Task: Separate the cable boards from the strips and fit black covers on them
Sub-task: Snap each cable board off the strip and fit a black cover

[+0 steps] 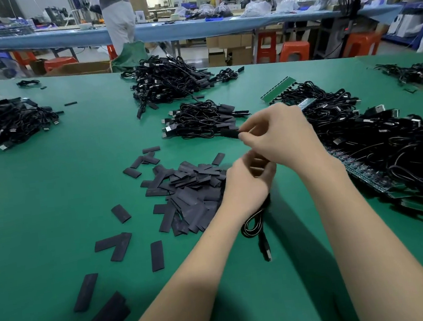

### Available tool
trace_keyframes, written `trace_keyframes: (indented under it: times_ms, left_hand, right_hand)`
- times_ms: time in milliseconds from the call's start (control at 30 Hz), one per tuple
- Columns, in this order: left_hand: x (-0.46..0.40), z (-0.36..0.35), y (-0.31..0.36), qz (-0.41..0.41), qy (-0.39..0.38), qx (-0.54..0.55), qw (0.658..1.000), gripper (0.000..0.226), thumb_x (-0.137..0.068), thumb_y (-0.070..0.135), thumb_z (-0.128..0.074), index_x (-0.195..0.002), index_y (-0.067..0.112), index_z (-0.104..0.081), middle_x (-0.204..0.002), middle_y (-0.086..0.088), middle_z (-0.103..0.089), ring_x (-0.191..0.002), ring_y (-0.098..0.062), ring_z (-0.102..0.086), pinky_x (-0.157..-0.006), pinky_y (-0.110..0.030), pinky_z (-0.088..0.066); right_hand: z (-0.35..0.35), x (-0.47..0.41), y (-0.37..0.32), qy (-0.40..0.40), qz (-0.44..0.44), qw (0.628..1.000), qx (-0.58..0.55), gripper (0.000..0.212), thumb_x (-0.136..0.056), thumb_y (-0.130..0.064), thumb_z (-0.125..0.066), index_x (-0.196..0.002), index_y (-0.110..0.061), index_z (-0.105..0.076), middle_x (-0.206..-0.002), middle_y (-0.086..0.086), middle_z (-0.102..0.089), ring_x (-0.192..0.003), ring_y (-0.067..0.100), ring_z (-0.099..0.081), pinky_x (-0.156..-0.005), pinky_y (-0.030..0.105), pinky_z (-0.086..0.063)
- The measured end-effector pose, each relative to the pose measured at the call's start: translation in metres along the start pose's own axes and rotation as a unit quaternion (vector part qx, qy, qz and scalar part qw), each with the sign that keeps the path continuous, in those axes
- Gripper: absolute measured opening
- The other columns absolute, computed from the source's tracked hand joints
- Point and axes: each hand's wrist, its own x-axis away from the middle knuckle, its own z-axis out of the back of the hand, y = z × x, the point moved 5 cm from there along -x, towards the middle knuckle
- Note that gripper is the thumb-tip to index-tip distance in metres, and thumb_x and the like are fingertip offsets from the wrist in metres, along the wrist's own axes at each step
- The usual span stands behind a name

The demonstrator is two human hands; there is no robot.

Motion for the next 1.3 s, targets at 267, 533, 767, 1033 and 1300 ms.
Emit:
trace_keyframes:
  times_ms: [267,533,767,1033,1300]
  left_hand:
    - [0.006,-0.01,0.001,0.114,-0.057,0.289,0.949,0.003,-0.097,0.005,-0.061,-0.1,0.006,-0.063,-0.082,-0.005,-0.067,-0.062,-0.013,-0.062,-0.066,-0.022,-0.056]
    - [0.005,-0.008,-0.004,0.129,-0.034,0.334,0.933,0.014,-0.096,0.002,-0.062,-0.11,-0.001,-0.06,-0.08,-0.008,-0.063,-0.063,-0.013,-0.062,-0.064,-0.019,-0.053]
    - [0.004,-0.009,-0.007,0.129,-0.036,0.363,0.922,0.025,-0.097,0.0,-0.059,-0.121,-0.007,-0.055,-0.081,-0.01,-0.062,-0.065,-0.016,-0.06,-0.064,-0.02,-0.054]
    - [0.004,-0.009,-0.008,0.129,-0.073,0.372,0.916,0.011,-0.099,0.001,-0.056,-0.106,0.001,-0.064,-0.082,-0.007,-0.07,-0.066,-0.013,-0.062,-0.066,-0.019,-0.054]
    - [0.003,-0.008,-0.007,0.134,-0.111,0.407,0.897,0.014,-0.099,0.001,-0.056,-0.104,0.003,-0.068,-0.08,-0.004,-0.069,-0.067,-0.011,-0.062,-0.066,-0.018,-0.053]
  right_hand:
    - [0.024,-0.001,0.048,0.016,-0.092,0.994,-0.064,0.005,-0.083,-0.031,-0.071,-0.079,-0.029,-0.072,-0.071,-0.011,-0.073,-0.079,0.01,-0.069,-0.071,0.031,-0.057]
    - [0.023,0.015,0.085,0.013,-0.149,0.972,-0.179,0.005,-0.081,-0.018,-0.074,-0.079,-0.019,-0.069,-0.071,-0.001,-0.075,-0.06,0.003,-0.066,-0.066,0.023,-0.053]
    - [0.01,0.021,0.088,-0.066,-0.156,0.952,-0.253,0.012,-0.083,-0.004,-0.068,-0.085,-0.015,-0.066,-0.073,0.004,-0.071,-0.065,0.015,-0.07,-0.062,0.027,-0.056]
    - [-0.007,0.026,0.076,-0.106,-0.126,0.911,-0.378,0.012,-0.087,-0.003,-0.075,-0.088,-0.009,-0.065,-0.083,0.01,-0.066,-0.067,0.016,-0.063,-0.064,0.025,-0.057]
    - [-0.003,0.031,0.085,-0.13,-0.133,0.846,-0.5,0.038,-0.067,-0.016,-0.084,-0.099,-0.009,-0.065,-0.092,0.011,-0.075,-0.078,0.018,-0.07,-0.07,0.024,-0.057]
